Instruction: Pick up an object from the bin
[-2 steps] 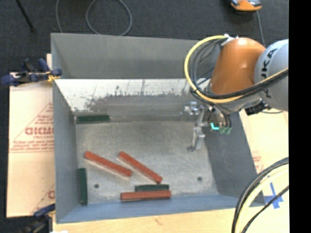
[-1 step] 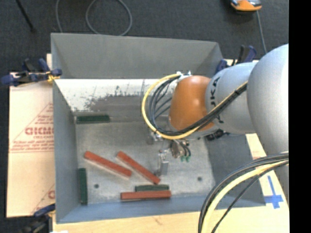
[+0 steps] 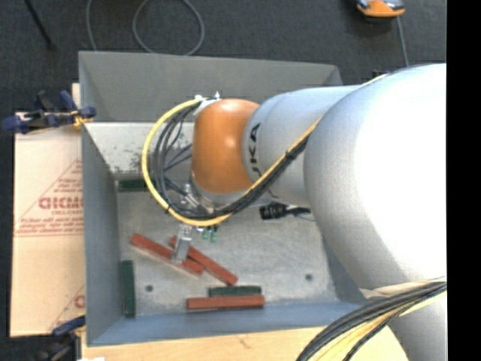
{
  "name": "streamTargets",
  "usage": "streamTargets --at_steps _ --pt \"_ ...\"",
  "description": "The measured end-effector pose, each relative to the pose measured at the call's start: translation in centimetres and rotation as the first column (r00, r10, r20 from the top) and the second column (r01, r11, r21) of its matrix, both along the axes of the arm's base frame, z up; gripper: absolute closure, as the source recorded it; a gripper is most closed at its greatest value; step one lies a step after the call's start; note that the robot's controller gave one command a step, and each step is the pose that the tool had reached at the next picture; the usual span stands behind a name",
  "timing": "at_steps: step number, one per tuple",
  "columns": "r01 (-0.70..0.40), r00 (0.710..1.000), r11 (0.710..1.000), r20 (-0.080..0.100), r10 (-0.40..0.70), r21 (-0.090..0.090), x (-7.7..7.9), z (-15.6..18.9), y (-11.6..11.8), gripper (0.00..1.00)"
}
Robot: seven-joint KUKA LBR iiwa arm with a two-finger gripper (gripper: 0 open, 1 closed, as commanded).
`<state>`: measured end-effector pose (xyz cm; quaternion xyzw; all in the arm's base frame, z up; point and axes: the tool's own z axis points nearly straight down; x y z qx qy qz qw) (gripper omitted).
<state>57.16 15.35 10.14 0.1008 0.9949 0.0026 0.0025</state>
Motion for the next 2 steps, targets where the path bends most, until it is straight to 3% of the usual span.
streamTargets --at_steps 1,2 --pt "-0.004 1.0 1.0 -0.005 0.004 -0.005 -1.8 -0.1 2.4 0.0" --pt "0.179 0.984 0.984 -0.006 -0.179 -0.004 -2.7 -3.2 2.8 0.0"
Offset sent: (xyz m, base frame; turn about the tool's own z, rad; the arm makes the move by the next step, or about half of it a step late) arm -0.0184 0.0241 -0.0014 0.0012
